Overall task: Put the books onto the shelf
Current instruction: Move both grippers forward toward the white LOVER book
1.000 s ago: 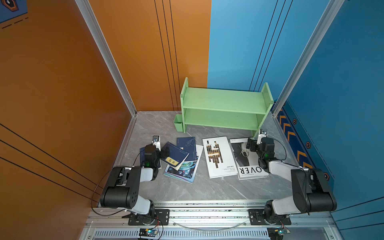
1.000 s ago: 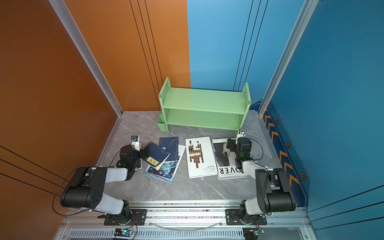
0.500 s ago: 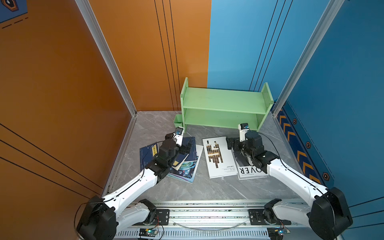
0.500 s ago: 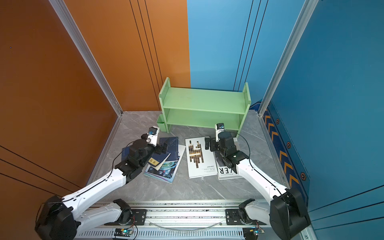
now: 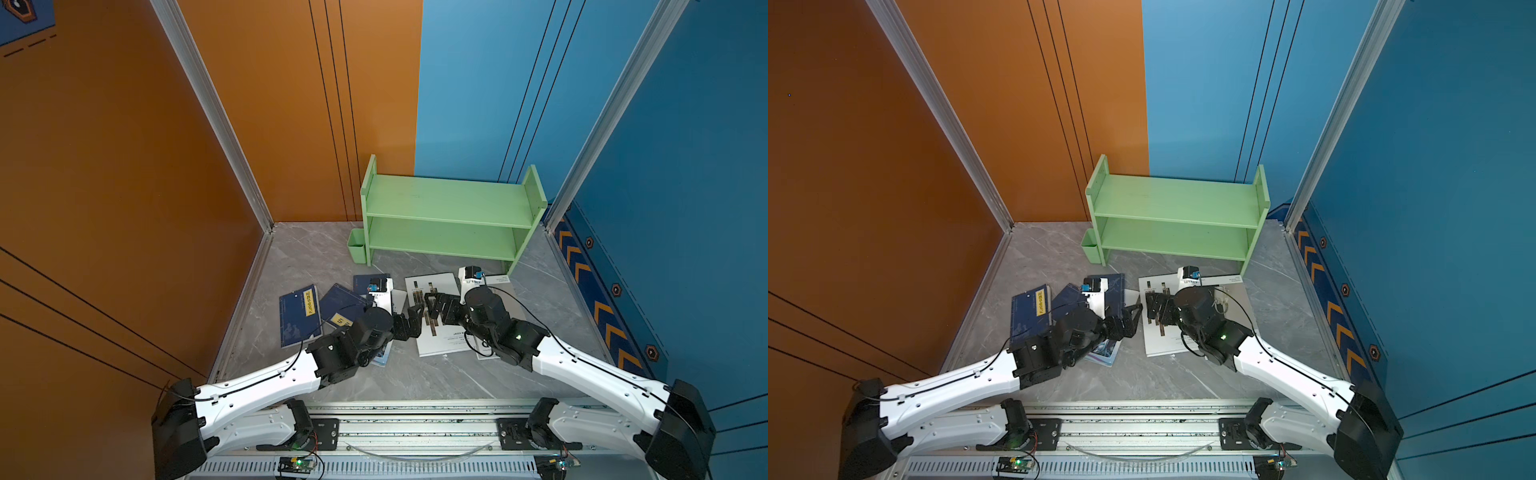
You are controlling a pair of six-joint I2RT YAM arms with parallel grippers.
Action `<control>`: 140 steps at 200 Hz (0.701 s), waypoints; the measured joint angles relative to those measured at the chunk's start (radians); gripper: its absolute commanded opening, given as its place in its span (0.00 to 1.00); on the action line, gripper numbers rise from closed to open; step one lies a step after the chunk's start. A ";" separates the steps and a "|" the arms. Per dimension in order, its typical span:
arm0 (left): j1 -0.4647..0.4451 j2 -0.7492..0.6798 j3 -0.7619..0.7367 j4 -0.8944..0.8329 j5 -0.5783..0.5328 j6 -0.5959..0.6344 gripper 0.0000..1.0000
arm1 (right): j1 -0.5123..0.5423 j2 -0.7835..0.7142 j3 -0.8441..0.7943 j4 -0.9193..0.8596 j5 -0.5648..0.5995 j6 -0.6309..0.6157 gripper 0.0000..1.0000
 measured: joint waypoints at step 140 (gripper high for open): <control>0.170 0.067 -0.064 -0.025 0.044 -0.204 0.98 | -0.646 0.068 -0.008 -0.148 -0.099 -0.051 1.00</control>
